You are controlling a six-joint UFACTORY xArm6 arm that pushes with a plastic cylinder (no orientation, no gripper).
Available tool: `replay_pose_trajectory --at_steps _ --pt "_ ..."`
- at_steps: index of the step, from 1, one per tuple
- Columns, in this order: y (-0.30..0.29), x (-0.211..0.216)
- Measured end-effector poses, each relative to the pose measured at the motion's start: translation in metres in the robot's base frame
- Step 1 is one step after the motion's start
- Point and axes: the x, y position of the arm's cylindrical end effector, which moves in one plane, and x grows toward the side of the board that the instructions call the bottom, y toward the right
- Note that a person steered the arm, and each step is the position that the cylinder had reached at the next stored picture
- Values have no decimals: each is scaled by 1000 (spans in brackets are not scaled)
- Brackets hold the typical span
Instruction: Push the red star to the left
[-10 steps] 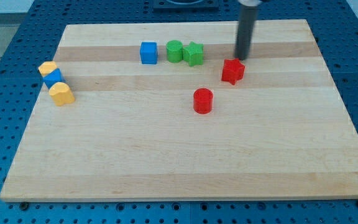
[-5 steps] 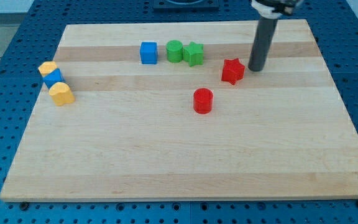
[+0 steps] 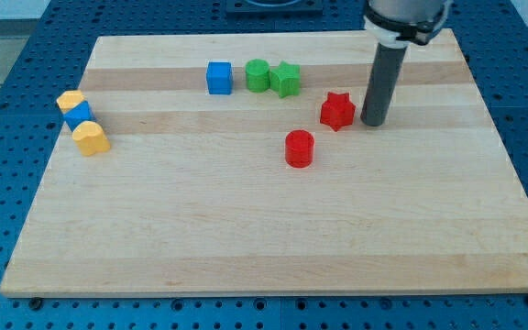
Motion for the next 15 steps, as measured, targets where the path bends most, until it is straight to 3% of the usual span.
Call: replay_pose_trajectory --at_steps 9,10,11,15 --pt "-33 -30" --pt "-3 -7" --pt "-10 6" --pt "-33 -11"
